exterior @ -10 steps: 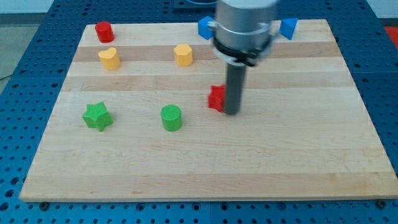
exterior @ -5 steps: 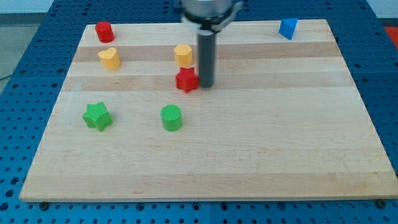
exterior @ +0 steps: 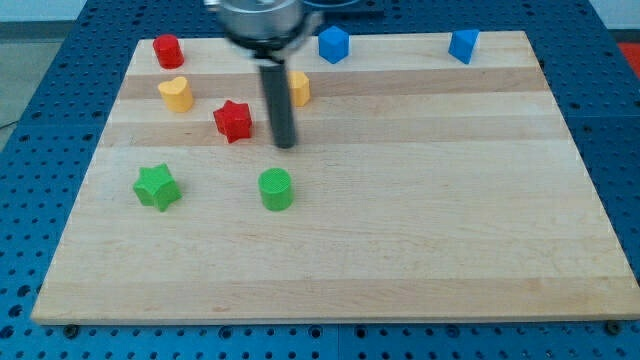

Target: Move the red star to the center left

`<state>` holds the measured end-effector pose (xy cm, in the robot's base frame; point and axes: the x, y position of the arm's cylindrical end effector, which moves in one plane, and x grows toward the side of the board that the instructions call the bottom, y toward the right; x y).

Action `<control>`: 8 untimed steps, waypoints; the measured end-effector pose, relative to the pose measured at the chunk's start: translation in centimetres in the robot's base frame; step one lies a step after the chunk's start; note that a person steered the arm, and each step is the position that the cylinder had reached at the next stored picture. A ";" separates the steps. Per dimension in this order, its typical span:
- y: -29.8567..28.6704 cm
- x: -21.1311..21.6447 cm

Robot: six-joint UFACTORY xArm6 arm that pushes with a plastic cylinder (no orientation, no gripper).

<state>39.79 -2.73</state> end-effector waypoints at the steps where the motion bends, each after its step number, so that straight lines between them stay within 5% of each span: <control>1: 0.8 -3.8; 4: -15.8 0.9; 6: -9.3 -3.6; 8: -18.1 -2.9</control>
